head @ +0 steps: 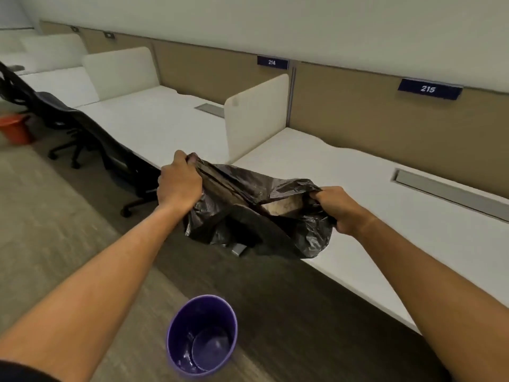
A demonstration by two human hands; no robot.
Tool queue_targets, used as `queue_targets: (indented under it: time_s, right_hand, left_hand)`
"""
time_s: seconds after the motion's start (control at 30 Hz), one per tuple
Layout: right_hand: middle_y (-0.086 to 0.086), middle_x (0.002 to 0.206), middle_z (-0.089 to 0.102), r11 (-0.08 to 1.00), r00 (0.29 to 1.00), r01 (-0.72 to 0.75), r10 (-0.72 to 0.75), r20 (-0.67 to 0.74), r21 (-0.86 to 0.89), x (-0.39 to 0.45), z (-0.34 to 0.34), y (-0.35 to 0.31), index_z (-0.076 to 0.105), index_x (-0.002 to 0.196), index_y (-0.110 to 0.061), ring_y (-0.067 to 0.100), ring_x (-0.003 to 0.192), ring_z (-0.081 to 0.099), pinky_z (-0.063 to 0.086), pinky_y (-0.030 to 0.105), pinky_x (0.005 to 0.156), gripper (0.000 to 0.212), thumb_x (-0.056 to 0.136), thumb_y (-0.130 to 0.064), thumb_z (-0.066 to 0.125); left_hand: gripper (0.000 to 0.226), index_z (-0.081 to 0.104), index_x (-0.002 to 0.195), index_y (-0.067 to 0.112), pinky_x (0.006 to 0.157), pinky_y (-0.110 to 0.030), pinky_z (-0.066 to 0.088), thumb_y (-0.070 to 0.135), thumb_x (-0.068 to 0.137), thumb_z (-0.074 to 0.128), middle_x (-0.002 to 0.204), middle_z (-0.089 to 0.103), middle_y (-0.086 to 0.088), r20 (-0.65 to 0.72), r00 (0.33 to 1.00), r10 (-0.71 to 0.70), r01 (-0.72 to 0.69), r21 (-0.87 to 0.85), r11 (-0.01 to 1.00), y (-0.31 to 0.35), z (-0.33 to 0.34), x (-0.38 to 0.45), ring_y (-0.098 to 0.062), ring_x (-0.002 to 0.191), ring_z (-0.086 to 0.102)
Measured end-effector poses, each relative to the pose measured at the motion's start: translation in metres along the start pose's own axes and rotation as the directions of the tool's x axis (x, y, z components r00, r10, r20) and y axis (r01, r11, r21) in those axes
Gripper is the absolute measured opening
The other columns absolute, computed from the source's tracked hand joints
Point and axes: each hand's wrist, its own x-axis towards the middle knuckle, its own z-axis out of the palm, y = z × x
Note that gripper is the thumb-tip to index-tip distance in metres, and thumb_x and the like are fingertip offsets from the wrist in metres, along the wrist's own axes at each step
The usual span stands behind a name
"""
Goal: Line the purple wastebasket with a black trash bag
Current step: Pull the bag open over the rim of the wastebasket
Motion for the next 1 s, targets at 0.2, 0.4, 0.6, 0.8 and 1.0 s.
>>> queue_targets:
  time_s: [0.2,0.4,0.6,0.8,1.0]
  right_hand:
    - [0.015,0.084,0.066,0.993,0.993,-0.093,0.098,0.069,-0.068,0.006,0.129,0.038,0.066,0.088,-0.006,0.026,0.076,0.062,0.048,0.031,0.061,0.016,0.094,-0.009,0.051]
    - [0.021,0.086,0.067,0.972,0.973,-0.179,0.198,0.118,-0.155,0.011,0.228,0.097,0.067,0.092,0.004,0.029,0.081,0.064,0.051,0.037,0.070,0.021,0.092,-0.012,0.054]
    - [0.015,0.077,0.067,0.932,0.948,-0.282,0.308,0.083,-0.227,0.029,0.282,0.172,0.066,0.081,0.003,0.025,0.073,0.065,0.047,0.033,0.064,0.021,0.089,-0.013,0.055]
    - [0.011,0.073,0.068,0.874,0.914,-0.379,0.406,0.029,-0.304,0.075,0.308,0.276,0.061,0.082,0.001,0.024,0.068,0.061,0.043,0.035,0.057,0.024,0.072,-0.018,0.052]
    - [0.008,0.074,0.067,0.820,0.889,-0.437,0.455,-0.042,-0.370,0.106,0.336,0.363,0.067,0.081,-0.004,0.025,0.071,0.063,0.040,0.031,0.056,0.023,0.077,-0.023,0.056]
  left_hand:
    - [0.031,0.051,0.114,0.012,0.071,-0.040,0.041,0.035,0.102,0.035,0.098,0.061,-0.017,0.050,0.991,-0.121,0.119,0.053,0.991,-0.130,-0.009,-0.006,-0.038,0.091,0.058]
    - [0.027,0.050,0.105,0.012,0.066,-0.040,0.040,0.035,0.102,0.036,0.083,0.055,-0.008,0.121,0.972,-0.203,0.193,0.085,0.977,-0.239,0.002,-0.020,-0.030,0.079,0.055]
    - [0.027,0.048,0.101,0.012,0.067,-0.045,0.048,0.036,0.101,0.035,0.085,0.064,-0.018,0.180,0.943,-0.281,0.262,0.122,0.957,-0.323,0.037,-0.050,-0.039,0.081,0.060]
    - [0.028,0.048,0.104,0.010,0.066,-0.046,0.046,0.035,0.102,0.035,0.085,0.064,-0.023,0.228,0.901,-0.368,0.322,0.214,0.922,-0.395,0.094,-0.085,-0.044,0.082,0.060]
    - [0.029,0.049,0.108,0.009,0.066,-0.042,0.040,0.035,0.102,0.035,0.090,0.063,-0.026,0.285,0.847,-0.449,0.351,0.335,0.874,-0.470,0.160,-0.121,-0.045,0.086,0.059]
